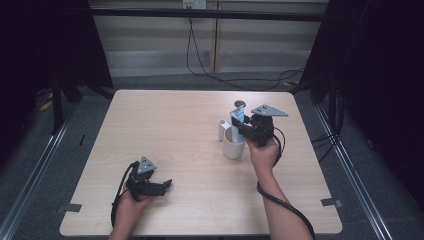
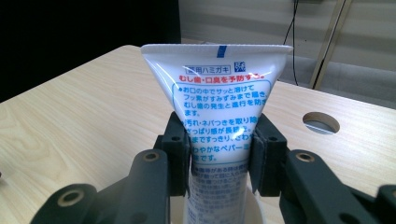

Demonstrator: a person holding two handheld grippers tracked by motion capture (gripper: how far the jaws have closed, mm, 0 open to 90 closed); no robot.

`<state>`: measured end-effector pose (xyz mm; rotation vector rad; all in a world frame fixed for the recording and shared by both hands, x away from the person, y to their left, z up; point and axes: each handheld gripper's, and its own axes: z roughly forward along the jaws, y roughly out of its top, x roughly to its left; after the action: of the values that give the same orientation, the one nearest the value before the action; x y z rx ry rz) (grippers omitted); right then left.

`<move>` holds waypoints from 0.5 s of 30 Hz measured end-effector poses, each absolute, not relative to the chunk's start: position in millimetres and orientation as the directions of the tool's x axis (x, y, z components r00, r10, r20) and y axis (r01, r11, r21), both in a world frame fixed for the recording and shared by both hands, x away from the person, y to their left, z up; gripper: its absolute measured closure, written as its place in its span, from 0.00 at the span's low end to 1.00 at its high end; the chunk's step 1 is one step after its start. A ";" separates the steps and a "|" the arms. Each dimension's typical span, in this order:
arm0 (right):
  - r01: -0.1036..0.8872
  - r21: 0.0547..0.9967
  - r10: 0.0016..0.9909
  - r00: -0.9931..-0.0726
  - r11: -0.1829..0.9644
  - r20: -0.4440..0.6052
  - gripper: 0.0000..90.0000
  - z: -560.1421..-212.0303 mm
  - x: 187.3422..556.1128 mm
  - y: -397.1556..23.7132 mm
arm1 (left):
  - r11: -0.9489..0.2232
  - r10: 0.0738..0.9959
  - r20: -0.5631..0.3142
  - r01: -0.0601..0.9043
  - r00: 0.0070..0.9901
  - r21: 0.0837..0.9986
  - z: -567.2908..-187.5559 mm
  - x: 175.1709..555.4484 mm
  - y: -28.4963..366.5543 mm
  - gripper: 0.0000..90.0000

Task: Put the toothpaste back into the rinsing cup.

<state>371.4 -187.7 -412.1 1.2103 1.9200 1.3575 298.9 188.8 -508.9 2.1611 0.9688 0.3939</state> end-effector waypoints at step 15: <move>0.386 0.915 0.870 -0.483 0.114 0.096 0.71 -422.9 366.2 -190.5 | -0.456 0.742 -0.015 0.520 0.671 0.723 -508.9 298.9 188.8 0.16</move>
<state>366.2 -190.5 -422.9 1.2164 1.9252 1.3503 298.9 188.8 -508.9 2.1616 0.9681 0.3946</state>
